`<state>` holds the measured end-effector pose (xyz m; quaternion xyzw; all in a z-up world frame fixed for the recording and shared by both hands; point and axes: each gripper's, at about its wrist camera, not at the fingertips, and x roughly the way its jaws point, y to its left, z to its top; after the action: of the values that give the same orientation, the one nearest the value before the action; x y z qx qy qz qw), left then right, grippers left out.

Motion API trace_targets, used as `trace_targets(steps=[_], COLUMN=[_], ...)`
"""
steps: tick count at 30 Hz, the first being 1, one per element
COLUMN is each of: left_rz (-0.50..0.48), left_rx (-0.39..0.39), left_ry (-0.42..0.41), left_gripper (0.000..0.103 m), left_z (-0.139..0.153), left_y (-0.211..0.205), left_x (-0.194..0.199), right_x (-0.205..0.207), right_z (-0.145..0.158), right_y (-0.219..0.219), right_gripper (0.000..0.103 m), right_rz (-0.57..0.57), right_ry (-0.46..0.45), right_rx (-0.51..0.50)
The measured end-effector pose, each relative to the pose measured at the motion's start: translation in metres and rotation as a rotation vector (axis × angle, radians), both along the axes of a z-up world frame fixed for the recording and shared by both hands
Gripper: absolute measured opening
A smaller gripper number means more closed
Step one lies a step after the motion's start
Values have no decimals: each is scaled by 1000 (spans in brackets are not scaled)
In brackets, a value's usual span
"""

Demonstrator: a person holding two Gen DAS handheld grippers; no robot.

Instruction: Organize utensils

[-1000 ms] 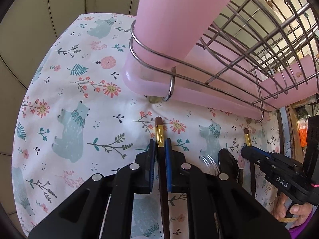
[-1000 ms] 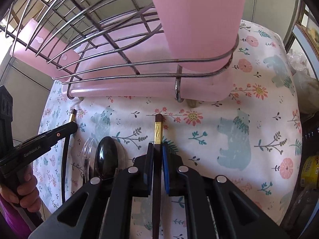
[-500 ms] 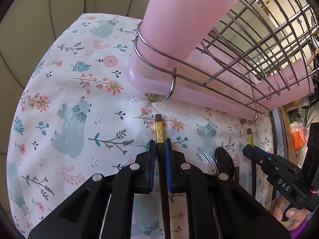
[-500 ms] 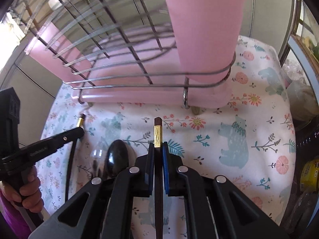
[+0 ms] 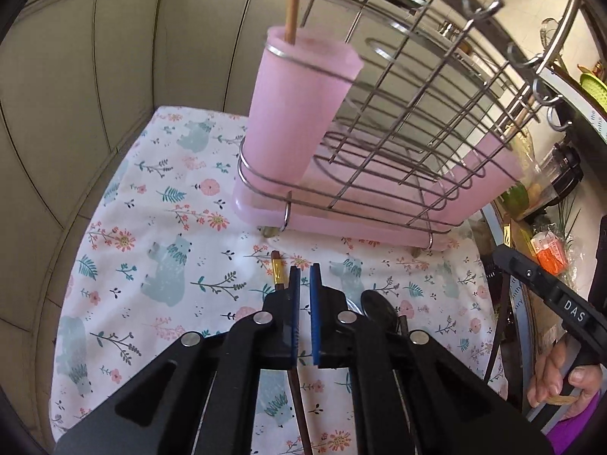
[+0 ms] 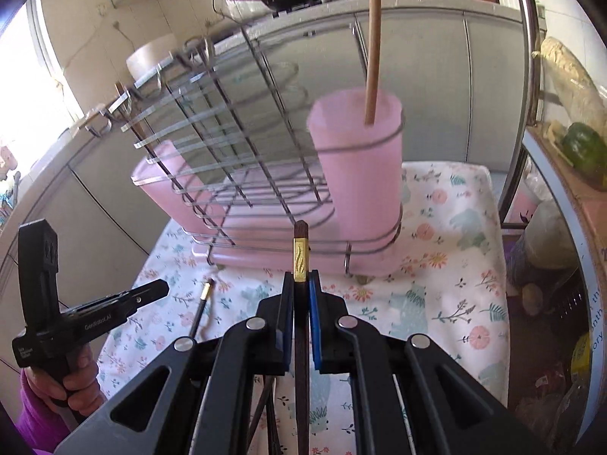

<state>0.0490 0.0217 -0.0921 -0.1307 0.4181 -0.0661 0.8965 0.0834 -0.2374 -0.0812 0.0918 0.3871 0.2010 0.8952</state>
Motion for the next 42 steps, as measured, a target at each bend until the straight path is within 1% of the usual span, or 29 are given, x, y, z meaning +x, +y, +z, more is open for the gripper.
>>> trace_targets(steps=[4, 5, 8, 15, 20, 22, 23, 24, 26, 28, 30, 32, 35, 38, 42], left_rz=[-11, -11, -7, 19, 20, 17, 8, -13, -44, -74, -89, -99, -107, -90, -69], left_rx=[16, 14, -9, -61, -126, -142, -145, -146, -131, -95, -51, -42, -13, 44, 55], left_ry=[-95, -116, -184, -329, -391, -392, -376, -341, -239, -127, -13, 85, 187, 277, 377], left_gripper=[3, 3, 3, 2, 2, 2, 2, 2, 3, 4, 10, 21, 27, 27, 27], left_z=[27, 36, 55, 112, 145, 153, 153, 150, 134, 110, 82, 54, 21, -8, -36], left_y=[-5, -7, -4, 15, 30, 34, 35, 34, 31, 23, 14, 7, 1, -5, -7], left_x=[-13, -11, -18, -32, -36, -34, -32, -27, -16, -6, 5, 17, 31, 46, 63], right_x=[-10, -13, -19, -31, -28, -28, -29, -29, -30, -31, -30, -28, -24, -23, -22], right_z=[16, 23, 38, 87, 121, 134, 138, 141, 145, 145, 143, 139, 133, 129, 126], right_y=[-5, -10, -16, -24, -36, -41, -43, -45, -47, -48, -48, -47, -47, -48, -49], right_gripper=[7, 7, 7, 6, 6, 6, 6, 6, 6, 6, 6, 6, 6, 6, 6], right_rz=[-10, -12, -14, -6, 1, 0, -2, -5, -8, -4, -1, 5, 10, 16, 27], right_ry=[-53, -65, -103, -237, -291, -311, -317, -322, -326, -323, -316, -301, -279, -267, -259], right_rx=[32, 38, 57, 91, 136, 147, 149, 151, 154, 151, 149, 150, 153, 149, 145])
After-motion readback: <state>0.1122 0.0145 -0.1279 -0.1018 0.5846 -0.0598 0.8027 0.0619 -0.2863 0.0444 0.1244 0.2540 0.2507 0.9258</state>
